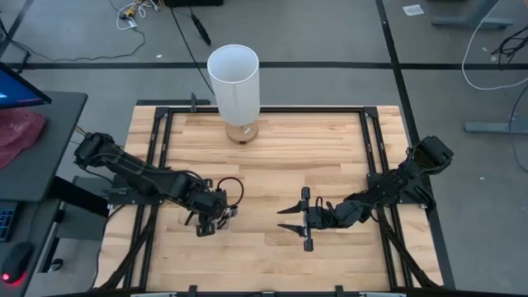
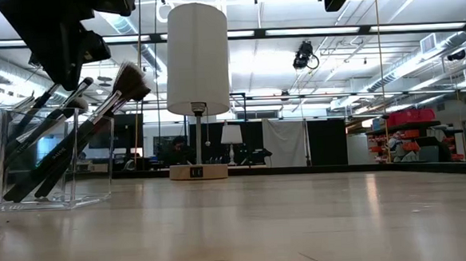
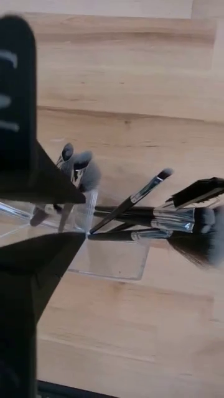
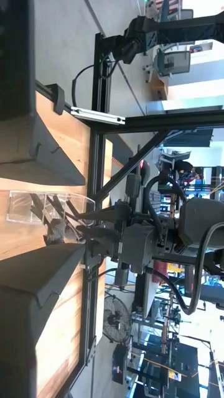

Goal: Put items in baskets/containers
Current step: Put the eyeshadow brush in the transparent organizer, then return to Home Position

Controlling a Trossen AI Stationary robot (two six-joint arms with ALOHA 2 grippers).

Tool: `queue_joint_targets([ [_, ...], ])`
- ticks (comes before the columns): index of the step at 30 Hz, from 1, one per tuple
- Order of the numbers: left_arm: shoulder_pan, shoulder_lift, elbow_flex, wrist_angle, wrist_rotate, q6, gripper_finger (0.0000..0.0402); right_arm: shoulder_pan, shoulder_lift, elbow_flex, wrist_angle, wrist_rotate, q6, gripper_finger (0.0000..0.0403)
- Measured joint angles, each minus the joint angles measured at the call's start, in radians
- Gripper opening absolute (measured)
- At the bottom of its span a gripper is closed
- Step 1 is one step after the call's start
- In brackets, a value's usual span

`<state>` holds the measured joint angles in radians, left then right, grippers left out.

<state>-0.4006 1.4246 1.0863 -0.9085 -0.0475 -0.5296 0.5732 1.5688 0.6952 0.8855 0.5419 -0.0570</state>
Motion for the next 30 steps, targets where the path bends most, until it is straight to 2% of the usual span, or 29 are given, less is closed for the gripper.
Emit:
queue_joint_targets([
  [7,0.017,-0.018,0.001,-0.005,0.002,0.070,0.0147,0.000,0.000,0.000,-0.001,0.000,0.000,0.0162],
  [12,0.053,-0.082,0.053,-0.049,-0.014,0.135,0.0168,0.000,0.000,0.000,0.000,0.000,0.001,0.0162],
  [16,0.066,-0.149,0.101,-0.040,-0.114,0.229,0.0169,0.000,0.000,0.000,-0.005,0.000,0.016,0.0162],
  [19,0.066,-0.198,0.118,0.000,-0.244,0.255,0.0169,0.000,0.000,0.000,-0.009,0.007,0.023,0.0162],
  [22,0.066,-0.246,0.118,0.020,-0.352,0.270,0.0169,0.002,-0.001,0.000,-0.015,0.091,0.054,0.0162],
  [24,0.072,-0.272,0.118,0.011,-0.373,0.305,0.0169,0.009,-0.023,0.000,-0.060,0.142,0.069,0.0162],
  [26,0.084,-0.302,0.118,0.020,-0.374,0.313,0.0169,0.012,-0.070,0.000,-0.170,0.147,0.111,0.0162],
  [30,0.126,-0.365,0.118,0.031,-0.375,0.338,0.0169,0.013,-0.209,0.000,-0.481,0.039,0.280,0.0162],
])
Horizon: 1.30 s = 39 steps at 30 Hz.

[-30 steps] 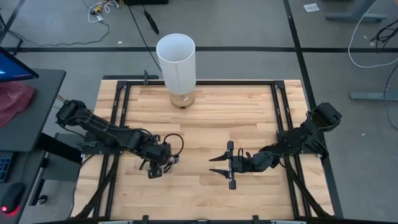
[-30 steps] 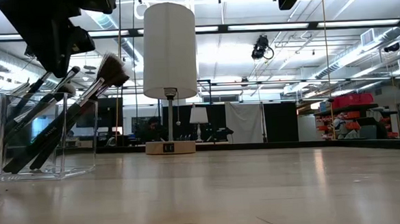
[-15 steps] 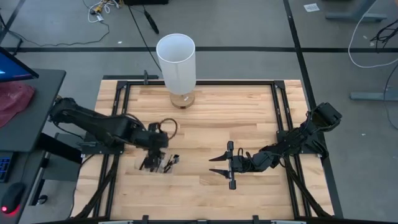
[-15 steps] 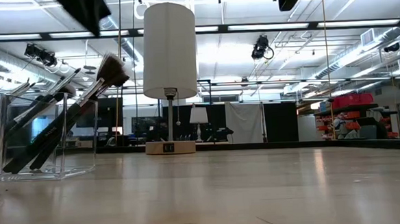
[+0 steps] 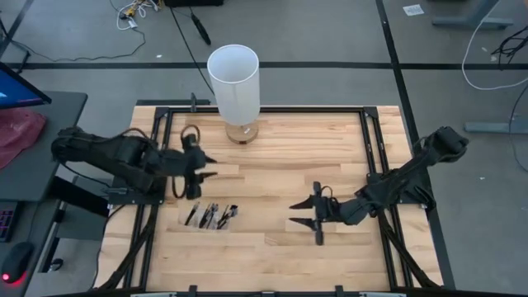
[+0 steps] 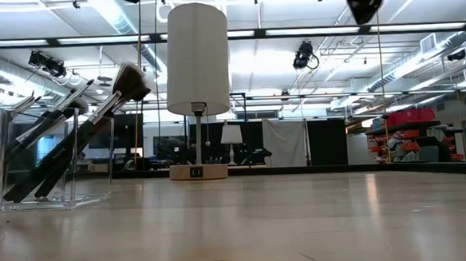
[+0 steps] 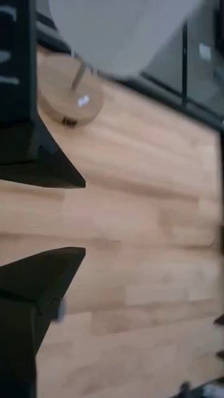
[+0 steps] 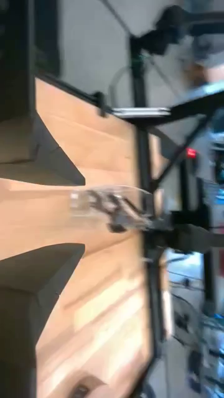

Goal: Put items in baskets/containers
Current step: Return to Home Position

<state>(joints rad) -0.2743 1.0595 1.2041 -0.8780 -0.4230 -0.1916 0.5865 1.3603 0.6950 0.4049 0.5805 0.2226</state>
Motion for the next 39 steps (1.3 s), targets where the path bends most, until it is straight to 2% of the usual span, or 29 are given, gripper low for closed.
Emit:
queue_joint_targets([
  [5,0.067,-0.074,-0.025,0.060,-0.017,0.043,0.0169,0.000,-0.174,0.000,-0.327,-0.134,0.019,0.0154],
  [9,0.114,-0.162,-0.175,0.240,-0.008,0.095,0.0169,-0.003,-0.312,-0.018,-0.483,-0.248,-0.062,0.0128],
  [13,0.155,-0.257,-0.356,0.406,0.001,0.097,0.0169,-0.061,-0.511,-0.118,-0.479,-0.270,-0.100,0.0086],
  [17,0.192,-0.347,-0.514,0.557,0.027,0.095,0.0169,-0.205,-0.744,-0.255,-0.465,-0.339,-0.068,0.0036],
  [20,0.228,-0.416,-0.602,0.653,0.122,0.099,0.0169,-0.339,-0.897,-0.336,-0.437,-0.464,-0.029,0.0007],
  [23,0.274,-0.481,-0.656,0.691,0.161,0.099,0.0169,-0.457,-1.005,-0.390,-0.433,-0.593,-0.012,0.0008],
  [29,0.353,-0.598,-0.727,0.691,0.166,0.094,0.0169,-0.588,-1.110,-0.461,-0.438,-0.743,-0.013,0.0003],
  [33,0.377,-0.669,-0.771,0.689,0.170,0.083,0.0169,-0.632,-1.173,-0.510,-0.400,-0.745,-0.039,0.0004],
  [39,0.378,-0.737,-0.823,0.686,0.179,0.051,0.0169,-0.663,-1.269,-0.601,-0.379,-0.746,0.006,0.0002],
])
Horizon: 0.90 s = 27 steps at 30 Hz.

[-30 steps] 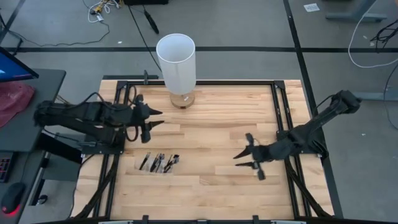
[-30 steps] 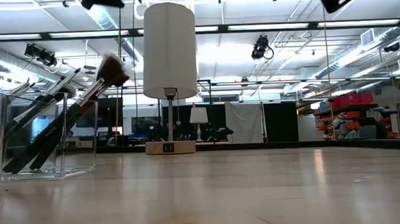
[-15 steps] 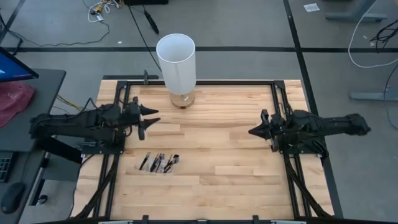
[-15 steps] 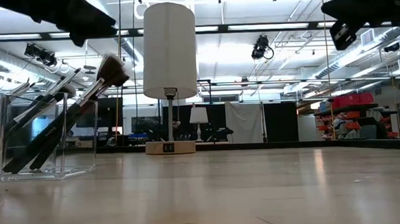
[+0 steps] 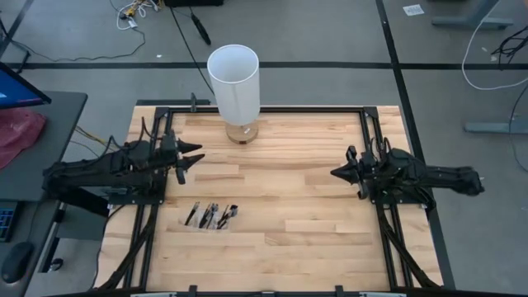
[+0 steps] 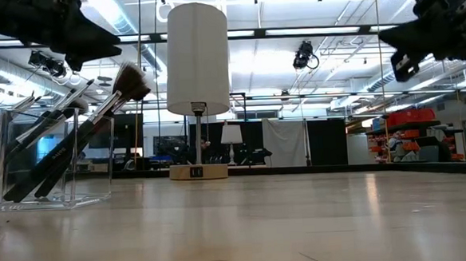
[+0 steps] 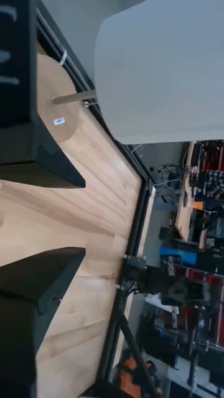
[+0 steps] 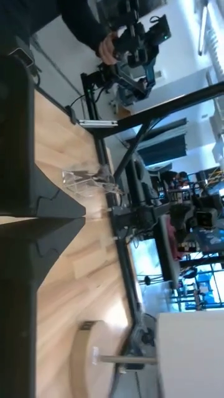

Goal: Put items in baskets/containers
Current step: Return to Home Position

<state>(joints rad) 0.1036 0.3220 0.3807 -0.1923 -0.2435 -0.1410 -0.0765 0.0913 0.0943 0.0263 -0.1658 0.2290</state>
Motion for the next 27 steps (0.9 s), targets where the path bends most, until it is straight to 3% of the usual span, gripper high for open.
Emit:
queue_joint_targets([
  [4,0.000,-0.015,-0.017,-0.004,0.000,-0.011,0.0169,0.000,-0.054,-0.083,0.034,0.001,0.059,0.0002],
  [13,0.000,-0.015,-0.022,0.001,-0.002,-0.024,0.0169,0.003,-0.059,-0.078,-0.014,0.126,0.020,0.0002],
  [22,0.000,-0.015,-0.022,0.001,-0.002,-0.031,0.0169,0.027,0.016,-0.078,-0.015,0.182,-0.036,0.0002],
  [27,-0.001,-0.017,-0.022,-0.001,0.058,0.034,0.0152,0.027,0.049,-0.078,-0.014,0.183,-0.035,0.0002],
])
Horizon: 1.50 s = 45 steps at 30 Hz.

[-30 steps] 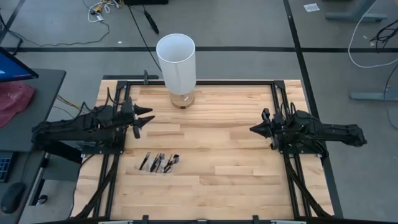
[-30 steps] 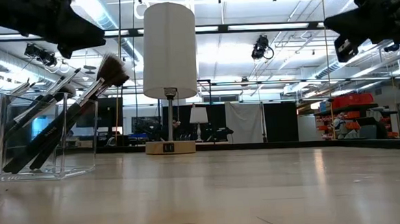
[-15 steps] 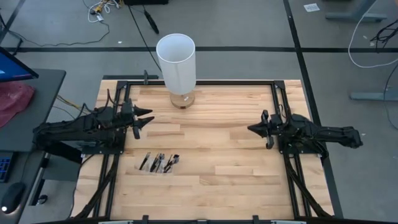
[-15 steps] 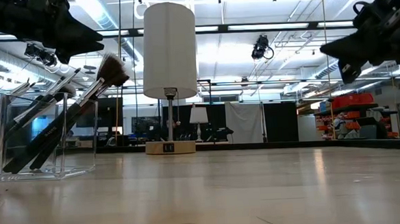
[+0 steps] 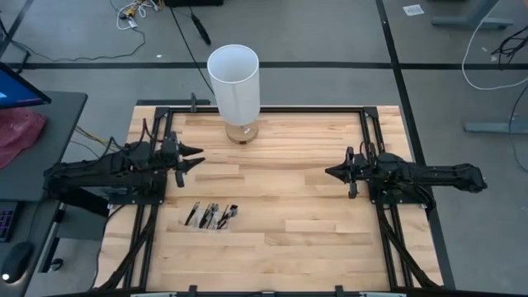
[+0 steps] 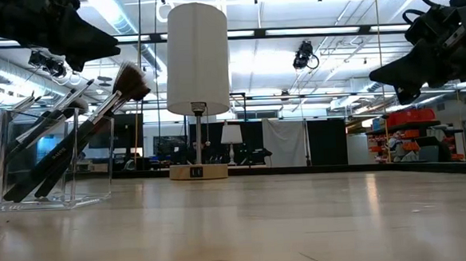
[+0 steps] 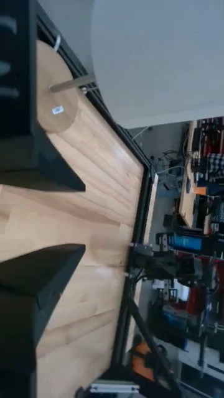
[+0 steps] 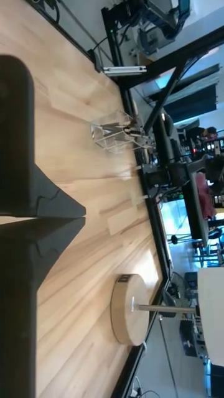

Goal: Put items in baskets/containers
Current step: Return to Home Position

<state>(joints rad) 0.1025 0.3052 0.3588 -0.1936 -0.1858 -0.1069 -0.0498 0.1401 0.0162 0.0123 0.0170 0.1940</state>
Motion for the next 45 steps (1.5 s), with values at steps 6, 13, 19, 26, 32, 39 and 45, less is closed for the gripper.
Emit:
queue_joint_targets([
  [6,0.001,-0.037,-0.029,0.001,0.009,0.045,0.0026,0.000,0.003,0.000,0.002,-0.001,0.003,0.0012],
  [13,0.001,-0.154,-0.220,0.154,0.083,0.015,0.0004,0.000,0.003,0.000,0.002,-0.001,0.003,0.0017],
  [19,0.001,-0.235,-0.351,0.297,0.112,0.014,0.0004,0.000,0.003,0.000,0.002,-0.001,0.003,0.0018],
  [26,0.001,-0.257,-0.350,0.302,0.173,0.045,0.0003,0.000,0.003,0.001,0.002,-0.002,0.003,0.0018],
  [32,-0.017,-0.255,-0.350,0.300,0.207,0.070,0.0004,0.000,0.003,0.001,0.002,-0.002,0.003,0.0018],
  [39,-0.053,-0.255,-0.350,0.301,0.101,0.099,0.0002,0.000,0.003,0.001,0.002,-0.002,0.003,0.0018],
  [45,-0.070,-0.255,-0.350,0.258,0.056,0.134,0.0007,0.000,0.003,0.001,0.002,-0.002,0.003,0.0018],
])
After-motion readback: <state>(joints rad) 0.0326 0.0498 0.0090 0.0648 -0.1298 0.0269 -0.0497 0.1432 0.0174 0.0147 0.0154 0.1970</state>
